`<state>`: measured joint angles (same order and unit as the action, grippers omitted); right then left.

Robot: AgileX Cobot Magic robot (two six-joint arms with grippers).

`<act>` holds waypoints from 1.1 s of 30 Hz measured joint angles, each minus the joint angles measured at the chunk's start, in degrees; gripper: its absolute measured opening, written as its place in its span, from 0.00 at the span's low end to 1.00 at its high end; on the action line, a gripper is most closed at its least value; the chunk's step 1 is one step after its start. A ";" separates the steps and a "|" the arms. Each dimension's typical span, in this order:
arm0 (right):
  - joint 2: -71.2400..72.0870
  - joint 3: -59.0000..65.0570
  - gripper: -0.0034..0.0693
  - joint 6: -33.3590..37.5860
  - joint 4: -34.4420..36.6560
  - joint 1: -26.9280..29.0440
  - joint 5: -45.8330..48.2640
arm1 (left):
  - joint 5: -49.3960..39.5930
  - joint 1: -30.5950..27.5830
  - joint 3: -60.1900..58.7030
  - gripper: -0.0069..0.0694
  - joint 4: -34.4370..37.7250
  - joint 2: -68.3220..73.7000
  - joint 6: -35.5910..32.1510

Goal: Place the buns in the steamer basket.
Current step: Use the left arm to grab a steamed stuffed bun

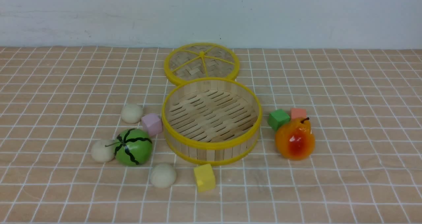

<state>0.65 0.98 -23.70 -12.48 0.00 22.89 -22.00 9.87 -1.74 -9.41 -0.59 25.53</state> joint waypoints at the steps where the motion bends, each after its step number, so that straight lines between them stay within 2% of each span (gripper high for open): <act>1: 0.00 0.00 0.38 0.00 0.00 0.00 0.00 | 0.00 0.00 0.00 0.15 0.00 0.00 0.00; 12: 0.00 0.00 0.38 0.00 0.00 0.00 0.00 | 0.91 0.00 0.00 0.17 -1.04 0.00 -0.05; 22: 0.00 0.00 0.38 0.00 0.00 0.00 0.00 | 14.06 0.00 0.00 0.17 -1.39 0.00 -0.05; 33: 0.00 0.00 0.38 0.00 0.00 0.00 0.00 | 20.71 0.00 0.00 0.18 2.75 0.00 -0.05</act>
<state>0.65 0.98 -23.70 -12.48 0.00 22.89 -1.29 9.87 -1.74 -6.66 -0.59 25.48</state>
